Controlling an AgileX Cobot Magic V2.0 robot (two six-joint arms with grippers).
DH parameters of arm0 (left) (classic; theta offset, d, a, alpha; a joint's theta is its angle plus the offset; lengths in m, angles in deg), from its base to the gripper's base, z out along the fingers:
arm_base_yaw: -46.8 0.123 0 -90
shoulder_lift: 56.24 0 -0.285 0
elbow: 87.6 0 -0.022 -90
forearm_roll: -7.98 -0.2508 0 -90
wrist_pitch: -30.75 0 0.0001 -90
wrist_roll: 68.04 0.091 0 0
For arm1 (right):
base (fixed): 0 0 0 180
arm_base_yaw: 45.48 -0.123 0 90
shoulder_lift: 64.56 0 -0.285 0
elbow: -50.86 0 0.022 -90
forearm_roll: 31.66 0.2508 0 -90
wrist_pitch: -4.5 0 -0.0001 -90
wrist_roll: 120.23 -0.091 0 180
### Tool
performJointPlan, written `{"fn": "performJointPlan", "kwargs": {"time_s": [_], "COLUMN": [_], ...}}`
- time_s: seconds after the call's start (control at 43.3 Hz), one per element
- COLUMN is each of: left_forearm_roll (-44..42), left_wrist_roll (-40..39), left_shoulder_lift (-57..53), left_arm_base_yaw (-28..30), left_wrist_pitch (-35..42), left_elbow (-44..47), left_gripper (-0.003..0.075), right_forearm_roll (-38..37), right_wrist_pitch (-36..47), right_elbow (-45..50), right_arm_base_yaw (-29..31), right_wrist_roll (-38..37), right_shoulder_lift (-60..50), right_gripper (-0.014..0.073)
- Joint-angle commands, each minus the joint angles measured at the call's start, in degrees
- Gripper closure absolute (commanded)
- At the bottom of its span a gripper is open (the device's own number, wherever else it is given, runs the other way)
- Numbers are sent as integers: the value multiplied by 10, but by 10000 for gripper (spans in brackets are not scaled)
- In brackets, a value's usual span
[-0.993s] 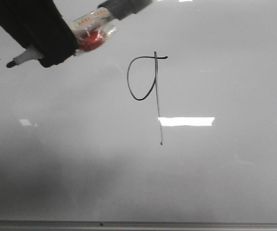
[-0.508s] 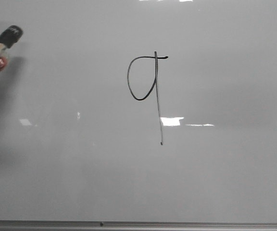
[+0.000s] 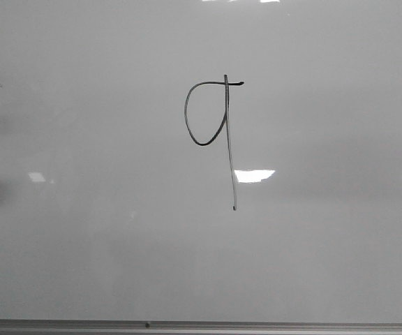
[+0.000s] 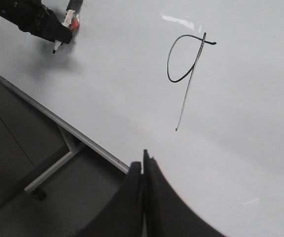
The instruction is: Write number 9 on whiteboard
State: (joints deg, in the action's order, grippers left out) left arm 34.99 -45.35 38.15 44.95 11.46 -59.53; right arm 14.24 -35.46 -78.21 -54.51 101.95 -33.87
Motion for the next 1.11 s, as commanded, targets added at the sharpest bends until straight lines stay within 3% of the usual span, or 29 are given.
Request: {"fn": "performJointPlan", "kwargs": {"time_s": [0.0, 0.092, 0.347, 0.578, 0.809, 1.086], "left_forearm_roll": [15, 15, 15, 15, 15, 2], "left_wrist_roll": [-6, -6, -6, -6, -6, -3], "left_shoulder_lift": [-5, -5, -5, -5, -26, -178], "left_arm_base_yaw": [1, 1, 1, 1, 1, 1], "left_wrist_pitch": [44, 38, 31, 31, 30, 31], "left_elbow": [-24, -24, -24, -24, -24, 18], "left_gripper": [739, 717, 504, 442, 228, 227], "right_forearm_roll": [21, 21, 21, 21, 21, 21], "right_wrist_pitch": [31, 31, 31, 31, 36, 36], "right_elbow": [-14, -14, -14, -14, -14, -14], "right_arm_base_yaw": [3, 3, 3, 3, 3, 3], "right_wrist_roll": [-1, -1, -1, -1, 0, 0], "right_shoulder_lift": [4, 4, 4, 4, 4, 4], "right_gripper": [655, 655, 655, 655, 655, 655]}}
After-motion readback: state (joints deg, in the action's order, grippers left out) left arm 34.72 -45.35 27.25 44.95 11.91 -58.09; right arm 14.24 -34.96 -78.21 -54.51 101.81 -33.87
